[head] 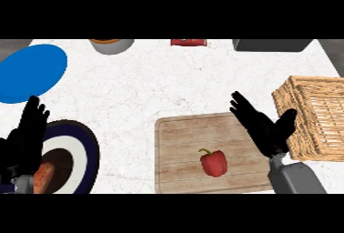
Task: Pick the bell pepper from the cutting board and place it in the basket
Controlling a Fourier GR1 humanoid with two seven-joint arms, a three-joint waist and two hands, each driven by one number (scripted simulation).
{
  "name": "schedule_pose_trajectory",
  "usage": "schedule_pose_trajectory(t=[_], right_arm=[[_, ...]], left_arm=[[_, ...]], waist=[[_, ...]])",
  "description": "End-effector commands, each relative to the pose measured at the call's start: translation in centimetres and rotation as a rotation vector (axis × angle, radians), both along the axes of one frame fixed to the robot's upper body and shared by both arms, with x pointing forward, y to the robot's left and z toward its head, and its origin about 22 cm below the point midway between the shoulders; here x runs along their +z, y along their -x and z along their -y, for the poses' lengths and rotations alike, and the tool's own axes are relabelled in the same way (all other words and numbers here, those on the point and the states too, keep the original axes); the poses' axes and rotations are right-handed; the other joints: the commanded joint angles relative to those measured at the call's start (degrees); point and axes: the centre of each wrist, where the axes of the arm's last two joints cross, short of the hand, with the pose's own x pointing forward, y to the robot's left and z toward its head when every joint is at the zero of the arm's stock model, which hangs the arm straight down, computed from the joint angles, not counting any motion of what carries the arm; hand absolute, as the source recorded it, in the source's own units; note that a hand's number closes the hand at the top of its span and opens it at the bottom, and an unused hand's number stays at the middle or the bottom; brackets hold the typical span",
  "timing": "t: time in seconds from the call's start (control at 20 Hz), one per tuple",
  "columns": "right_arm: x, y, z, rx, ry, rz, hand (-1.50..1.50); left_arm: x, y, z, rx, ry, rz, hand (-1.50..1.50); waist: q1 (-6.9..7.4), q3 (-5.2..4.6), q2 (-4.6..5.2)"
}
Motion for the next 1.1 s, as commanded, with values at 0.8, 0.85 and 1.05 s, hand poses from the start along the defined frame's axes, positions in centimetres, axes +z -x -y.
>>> schedule_pose_trajectory(t=[0.8,0.85,1.05], right_arm=[[10.6,7.7,-18.5,0.707,0.523,0.865,-1.50],[12.1,6.6,-18.1,0.637,0.626,0.937,-1.50],[16.1,6.7,-17.3,0.523,0.922,1.035,-1.50]], left_arm=[[-8.4,4.7,1.6,-0.193,0.085,-0.466,0.00],[-7.7,5.0,0.4,-0.193,0.090,-0.474,0.00],[-8.3,5.6,0.6,-0.197,0.092,-0.479,0.00]], waist=[[-2.88,0.35,-0.89],[-2.77,0.31,-1.36],[-3.41,0.24,-1.27]])
